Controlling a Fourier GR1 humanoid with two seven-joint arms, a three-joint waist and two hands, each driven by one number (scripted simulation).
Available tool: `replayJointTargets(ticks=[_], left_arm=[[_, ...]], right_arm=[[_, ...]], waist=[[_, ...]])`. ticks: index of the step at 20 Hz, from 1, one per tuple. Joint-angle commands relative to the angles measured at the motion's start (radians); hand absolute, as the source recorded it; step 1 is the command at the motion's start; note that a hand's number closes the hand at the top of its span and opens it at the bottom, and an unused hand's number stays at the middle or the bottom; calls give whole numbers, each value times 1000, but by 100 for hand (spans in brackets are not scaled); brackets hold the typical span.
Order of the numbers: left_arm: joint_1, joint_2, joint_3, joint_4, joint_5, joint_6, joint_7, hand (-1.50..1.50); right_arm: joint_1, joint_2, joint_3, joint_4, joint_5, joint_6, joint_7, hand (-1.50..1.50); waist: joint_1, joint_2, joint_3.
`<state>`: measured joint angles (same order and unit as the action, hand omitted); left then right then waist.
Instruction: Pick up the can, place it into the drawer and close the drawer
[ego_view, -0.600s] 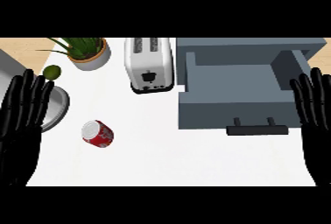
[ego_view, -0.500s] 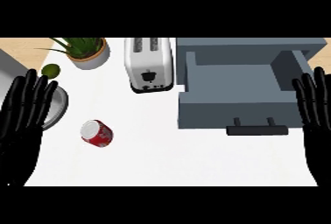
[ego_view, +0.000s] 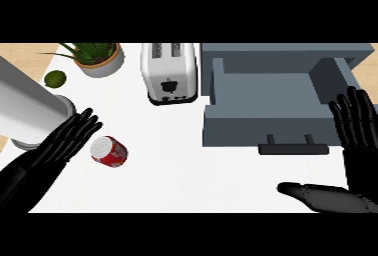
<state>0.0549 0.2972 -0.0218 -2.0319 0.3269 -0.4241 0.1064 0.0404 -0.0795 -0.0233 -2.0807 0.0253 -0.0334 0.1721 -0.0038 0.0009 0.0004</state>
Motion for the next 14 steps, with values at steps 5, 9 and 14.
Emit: replayJointTargets(ticks=[5, 9, 14], left_arm=[[56, 108, 138, -1, 201, -146, 99, -150], [53, 98, 171, -28, 252, -134, 162, -150], [-28, 39, 151, 84, 152, -112, 165, -150]], right_arm=[[153, -3, -38, -30, -48, 52, -39, -150], [170, -26, -70, -12, -63, 91, -40, -150], [166, -7, -81, -32, -68, 82, -24, -150]], waist=[[3, -2, 0], [3, -2, 0], [0, -1, 0]])
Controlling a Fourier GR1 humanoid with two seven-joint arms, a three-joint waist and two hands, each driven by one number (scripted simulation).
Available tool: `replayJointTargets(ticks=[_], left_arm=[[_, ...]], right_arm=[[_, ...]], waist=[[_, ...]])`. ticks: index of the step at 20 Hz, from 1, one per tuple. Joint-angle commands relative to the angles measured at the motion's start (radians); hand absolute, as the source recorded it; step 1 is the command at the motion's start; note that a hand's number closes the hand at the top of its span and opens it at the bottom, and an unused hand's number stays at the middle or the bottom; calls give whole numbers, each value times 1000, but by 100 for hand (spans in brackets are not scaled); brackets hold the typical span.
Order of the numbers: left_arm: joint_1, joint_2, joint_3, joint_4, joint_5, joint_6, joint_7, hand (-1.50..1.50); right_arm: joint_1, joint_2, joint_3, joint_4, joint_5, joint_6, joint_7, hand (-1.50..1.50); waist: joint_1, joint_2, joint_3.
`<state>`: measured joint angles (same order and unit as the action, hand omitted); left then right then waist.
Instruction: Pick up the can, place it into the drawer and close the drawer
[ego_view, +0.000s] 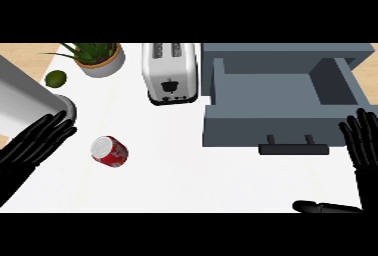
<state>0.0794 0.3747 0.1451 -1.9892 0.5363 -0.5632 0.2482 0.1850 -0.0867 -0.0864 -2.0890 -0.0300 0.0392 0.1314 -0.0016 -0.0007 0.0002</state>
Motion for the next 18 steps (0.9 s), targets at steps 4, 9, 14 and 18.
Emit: replayJointTargets(ticks=[4, 9, 14, 18], left_arm=[[-3, -75, 6, 77, -97, -38, -31, -150], [-41, -52, 56, 122, -69, -68, -8, -150], [-62, -143, -22, 170, -236, -50, -88, -150], [-90, -165, -28, 282, -319, -62, -171, -150]], right_arm=[[14, 6, -24, -16, -4, 17, 16, -150], [51, 9, -53, 46, -16, 63, -81, -150], [47, 12, -56, -52, -15, 52, 10, -150], [154, 68, -10, 14, 29, 96, -168, -150]], waist=[[0, 0, 0], [0, 0, 0], [0, 0, 0], [-4, 0, 0]])
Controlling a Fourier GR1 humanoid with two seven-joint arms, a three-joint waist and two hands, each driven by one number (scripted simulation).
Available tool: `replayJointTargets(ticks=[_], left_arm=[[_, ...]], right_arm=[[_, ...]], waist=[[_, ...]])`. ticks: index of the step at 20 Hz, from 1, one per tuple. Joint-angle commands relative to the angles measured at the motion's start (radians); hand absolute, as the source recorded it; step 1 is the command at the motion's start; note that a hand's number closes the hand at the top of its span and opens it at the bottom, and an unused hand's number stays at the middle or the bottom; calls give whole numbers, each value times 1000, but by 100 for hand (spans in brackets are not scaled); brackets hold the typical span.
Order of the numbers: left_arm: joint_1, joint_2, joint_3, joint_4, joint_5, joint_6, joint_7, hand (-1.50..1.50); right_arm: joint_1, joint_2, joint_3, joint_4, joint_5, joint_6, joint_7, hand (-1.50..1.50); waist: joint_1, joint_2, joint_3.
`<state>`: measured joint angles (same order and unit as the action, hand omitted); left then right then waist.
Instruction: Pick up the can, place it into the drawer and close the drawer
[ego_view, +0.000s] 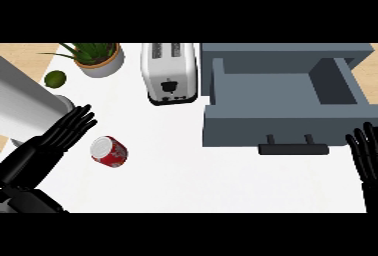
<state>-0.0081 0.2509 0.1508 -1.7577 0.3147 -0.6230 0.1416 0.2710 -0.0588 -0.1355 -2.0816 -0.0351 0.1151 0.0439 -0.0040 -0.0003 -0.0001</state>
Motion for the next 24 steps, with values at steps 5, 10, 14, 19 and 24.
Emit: replayJointTargets(ticks=[5, 10, 14, 19, 24], left_arm=[[9, -34, 9, 181, -189, -36, -240, -150], [-1, -45, 3, 231, -243, -16, -277, -150], [-93, -35, 14, 403, -302, 12, -365, -150], [-14, 38, 63, 454, -318, -49, -498, -150], [-173, 33, 49, 633, -366, -15, -511, -150]], right_arm=[[16, -50, -99, -37, -82, 65, 36, -150], [-49, 2, -47, 32, -15, 35, 18, -150], [-76, -35, -100, 35, -61, 59, 48, -150], [-94, -14, -90, 93, -9, 40, 8, -150], [-64, 0, -79, 37, -16, 62, 25, -150]], waist=[[-1, 0, 0], [2, 0, 0], [0, 1, 0], [4, 1, 0], [-1, 1, 0]])
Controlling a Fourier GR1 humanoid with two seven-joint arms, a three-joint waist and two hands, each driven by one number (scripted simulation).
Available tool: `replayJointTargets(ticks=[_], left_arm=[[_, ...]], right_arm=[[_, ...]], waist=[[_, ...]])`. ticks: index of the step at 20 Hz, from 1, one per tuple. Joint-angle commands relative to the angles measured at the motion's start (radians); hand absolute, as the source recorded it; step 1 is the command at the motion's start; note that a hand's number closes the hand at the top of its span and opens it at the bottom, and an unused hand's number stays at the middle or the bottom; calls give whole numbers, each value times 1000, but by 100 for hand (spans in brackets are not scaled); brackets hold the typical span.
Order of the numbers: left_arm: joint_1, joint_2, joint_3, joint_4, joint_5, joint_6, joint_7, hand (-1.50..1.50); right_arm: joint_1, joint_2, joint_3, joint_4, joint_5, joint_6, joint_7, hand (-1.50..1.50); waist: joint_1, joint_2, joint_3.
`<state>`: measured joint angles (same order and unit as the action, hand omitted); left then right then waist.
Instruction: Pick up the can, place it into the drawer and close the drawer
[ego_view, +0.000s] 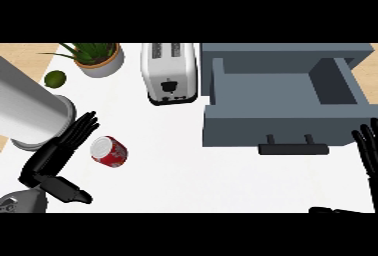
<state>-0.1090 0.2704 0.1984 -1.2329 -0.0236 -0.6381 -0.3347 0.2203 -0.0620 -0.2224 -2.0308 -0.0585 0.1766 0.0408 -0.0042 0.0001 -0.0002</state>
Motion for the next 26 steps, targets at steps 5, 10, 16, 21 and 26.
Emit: replayJointTargets(ticks=[5, 10, 16, 21, 26], left_arm=[[-46, 31, -6, 192, -83, 4, -166, -150], [-117, 72, -9, 398, -153, 35, -302, -150], [-203, 88, -10, 527, -155, 47, -330, -150], [-279, 72, -1, 600, -139, 80, -287, -150], [-258, 57, -32, 666, -169, 95, -384, -150]], right_arm=[[17, 11, -3, -22, 11, 11, -2, -150], [-11, 31, 13, 21, 45, -6, -51, -150], [-14, 0, -32, -26, -11, 13, 29, -150], [10, 41, 31, -36, 57, -8, 24, -150], [14, 45, 15, -65, 25, 1, 20, -150]], waist=[[0, 0, 0], [-2, 1, 0], [-3, 1, 0], [-2, 1, 0], [-4, 1, 0]])
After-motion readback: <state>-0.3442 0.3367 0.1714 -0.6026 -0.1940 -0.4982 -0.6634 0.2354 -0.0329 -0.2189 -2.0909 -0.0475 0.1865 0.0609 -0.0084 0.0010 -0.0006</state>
